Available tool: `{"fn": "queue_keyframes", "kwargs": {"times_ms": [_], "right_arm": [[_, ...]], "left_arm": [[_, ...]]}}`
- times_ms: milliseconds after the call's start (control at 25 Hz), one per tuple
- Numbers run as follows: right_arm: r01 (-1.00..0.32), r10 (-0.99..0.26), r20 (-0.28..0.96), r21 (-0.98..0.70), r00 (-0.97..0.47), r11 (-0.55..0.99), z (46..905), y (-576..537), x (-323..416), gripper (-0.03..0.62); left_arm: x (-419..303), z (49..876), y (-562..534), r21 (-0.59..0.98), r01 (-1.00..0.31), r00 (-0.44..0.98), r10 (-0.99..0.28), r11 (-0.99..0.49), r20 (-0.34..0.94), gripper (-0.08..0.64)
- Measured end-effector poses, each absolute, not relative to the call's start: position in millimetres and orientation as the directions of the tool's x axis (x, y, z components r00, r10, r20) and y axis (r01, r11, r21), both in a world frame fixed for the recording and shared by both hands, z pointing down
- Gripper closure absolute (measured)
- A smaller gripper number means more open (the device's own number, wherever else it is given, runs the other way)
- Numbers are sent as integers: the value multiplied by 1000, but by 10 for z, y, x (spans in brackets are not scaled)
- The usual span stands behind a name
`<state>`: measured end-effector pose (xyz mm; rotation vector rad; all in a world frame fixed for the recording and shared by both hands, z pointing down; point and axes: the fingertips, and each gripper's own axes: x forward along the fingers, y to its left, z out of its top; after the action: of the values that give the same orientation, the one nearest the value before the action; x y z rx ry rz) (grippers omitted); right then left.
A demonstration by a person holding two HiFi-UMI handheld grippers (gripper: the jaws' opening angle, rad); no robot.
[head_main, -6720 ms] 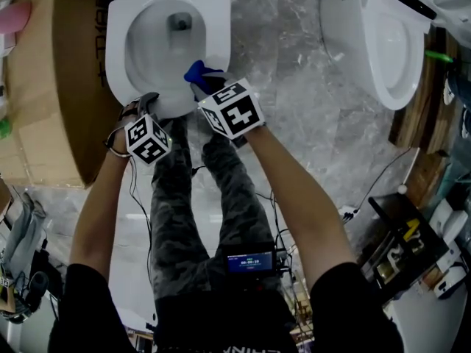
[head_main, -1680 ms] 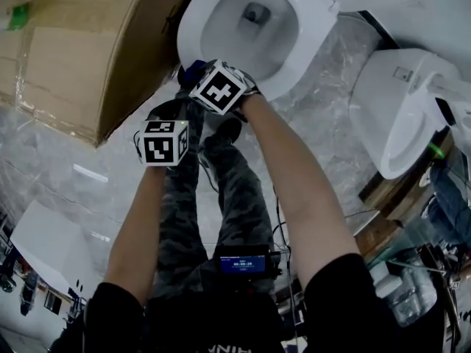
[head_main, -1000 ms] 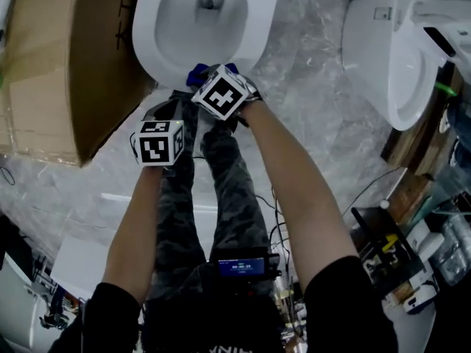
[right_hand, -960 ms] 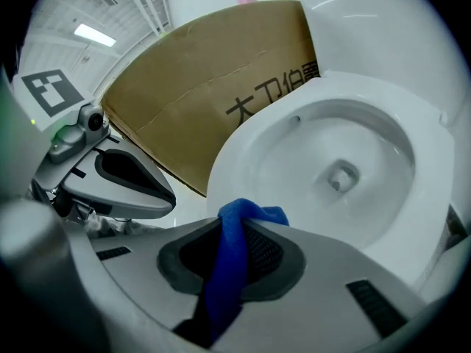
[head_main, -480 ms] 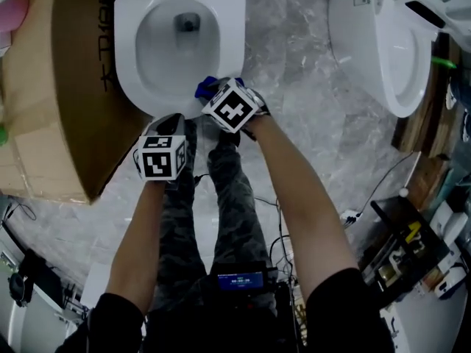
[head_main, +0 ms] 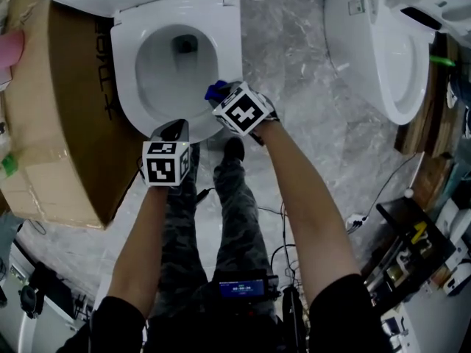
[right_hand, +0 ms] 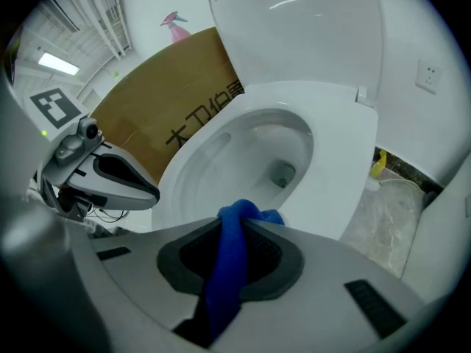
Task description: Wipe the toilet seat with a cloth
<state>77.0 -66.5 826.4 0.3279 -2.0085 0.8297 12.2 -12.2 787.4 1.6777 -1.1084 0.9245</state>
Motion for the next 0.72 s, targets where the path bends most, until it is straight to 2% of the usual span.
{"fn": "queue_keyframes", "kwargs": {"times_ms": [520,720], "right_arm": [[-606,-28,840,-368,-542,705,8247,-1620,747,534],[-590,-43,838,-345,-543,730,8267,-1916,673,534]], "left_arm": [[-116,7927,-653,295,-937,340,-285,-188,896,548],[-223,7965,-834,300,-936,344,-289,-186,893,548]]}}
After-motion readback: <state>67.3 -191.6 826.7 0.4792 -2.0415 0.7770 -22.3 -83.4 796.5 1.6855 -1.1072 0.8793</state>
